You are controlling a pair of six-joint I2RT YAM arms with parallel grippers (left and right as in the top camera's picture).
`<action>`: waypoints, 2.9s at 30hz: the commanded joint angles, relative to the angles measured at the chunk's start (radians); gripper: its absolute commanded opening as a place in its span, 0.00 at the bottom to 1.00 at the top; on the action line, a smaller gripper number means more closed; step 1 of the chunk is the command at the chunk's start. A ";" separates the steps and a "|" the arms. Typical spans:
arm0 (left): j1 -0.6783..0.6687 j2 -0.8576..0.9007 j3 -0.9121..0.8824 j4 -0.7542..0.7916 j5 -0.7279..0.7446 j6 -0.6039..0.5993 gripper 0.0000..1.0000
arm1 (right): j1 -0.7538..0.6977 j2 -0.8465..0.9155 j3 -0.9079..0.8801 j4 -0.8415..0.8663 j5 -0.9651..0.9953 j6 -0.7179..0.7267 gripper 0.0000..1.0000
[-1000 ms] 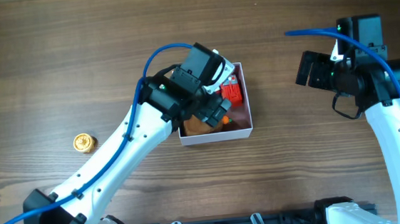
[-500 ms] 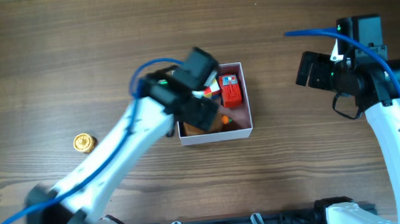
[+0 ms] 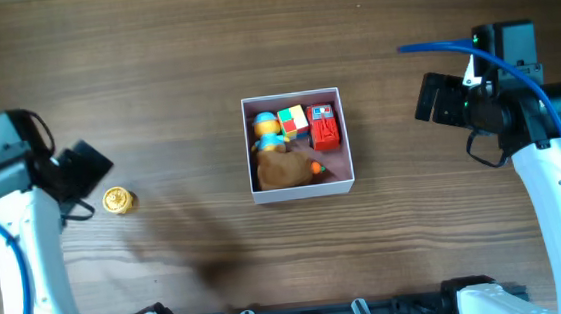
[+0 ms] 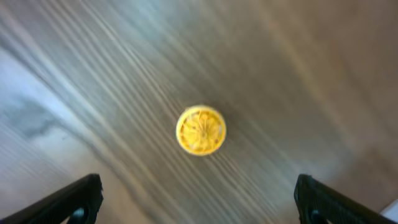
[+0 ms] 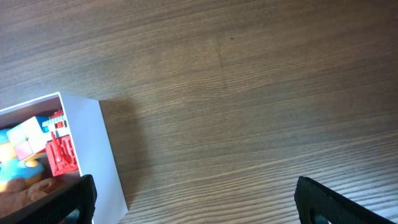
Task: Pack container
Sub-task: 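Grasp the gold disc with the left gripper, then place the gold disc into the box with the left gripper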
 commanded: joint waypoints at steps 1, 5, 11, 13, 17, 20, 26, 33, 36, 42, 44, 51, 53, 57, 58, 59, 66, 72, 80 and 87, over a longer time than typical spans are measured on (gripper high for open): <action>0.000 0.045 -0.128 0.091 0.031 -0.011 1.00 | -0.003 0.045 0.006 -0.002 -0.010 -0.012 1.00; 0.000 0.100 -0.163 0.155 0.019 -0.008 1.00 | -0.007 0.121 0.006 -0.002 -0.039 -0.013 1.00; 0.000 0.207 -0.163 0.233 0.019 -0.008 1.00 | -0.007 0.180 0.006 0.002 -0.059 -0.019 1.00; 0.000 0.241 -0.163 0.254 0.019 -0.008 1.00 | -0.007 0.180 0.006 0.003 -0.059 -0.019 1.00; 0.000 0.314 -0.163 0.302 0.019 -0.008 1.00 | -0.007 0.179 0.006 0.004 -0.059 -0.020 1.00; 0.000 0.366 -0.163 0.324 0.017 -0.009 1.00 | -0.007 0.179 0.006 0.003 -0.058 -0.020 1.00; 0.000 0.407 -0.163 0.330 -0.007 -0.009 1.00 | -0.007 0.179 0.006 0.003 -0.059 -0.020 1.00; 0.000 0.407 -0.163 0.319 0.031 -0.009 0.80 | -0.007 0.179 0.006 0.002 -0.059 -0.020 1.00; 0.000 0.407 -0.163 0.319 0.035 -0.009 0.77 | -0.007 0.179 0.006 0.002 -0.059 -0.019 1.00; 0.000 0.406 -0.163 0.319 0.047 -0.009 0.58 | -0.007 0.179 0.006 0.002 -0.059 -0.020 1.00; 0.000 0.406 -0.163 0.319 0.047 -0.009 0.53 | -0.007 0.179 0.006 0.002 -0.058 -0.020 1.00; -0.002 0.401 -0.152 0.303 0.077 -0.013 0.28 | -0.007 0.179 0.006 0.003 -0.058 -0.019 1.00; -0.017 0.392 -0.125 0.272 0.079 -0.013 0.25 | -0.007 0.179 0.006 0.007 -0.058 -0.019 1.00; -0.113 0.311 -0.016 0.164 0.079 -0.013 0.11 | -0.028 0.174 0.006 0.019 -0.106 -0.019 1.00; -0.144 0.285 0.012 0.138 0.079 -0.013 0.11 | -0.041 0.172 0.006 0.021 -0.131 -0.021 1.00; -0.174 0.261 0.037 0.113 0.079 -0.012 0.09 | -0.058 0.171 0.006 0.021 -0.151 -0.021 1.00; -0.620 0.021 0.216 0.073 0.074 0.050 0.07 | -0.134 0.170 0.006 0.019 -0.185 -0.020 1.00; -1.028 0.051 0.215 0.230 0.005 0.375 0.04 | -0.134 0.170 0.006 0.021 -0.185 -0.017 1.00; -1.200 0.347 0.215 0.356 0.000 0.411 0.04 | -0.134 0.170 0.006 0.016 -0.185 -0.017 1.00; -1.198 0.472 0.215 0.380 0.000 0.410 0.34 | -0.134 0.170 0.006 0.013 -0.185 -0.017 1.00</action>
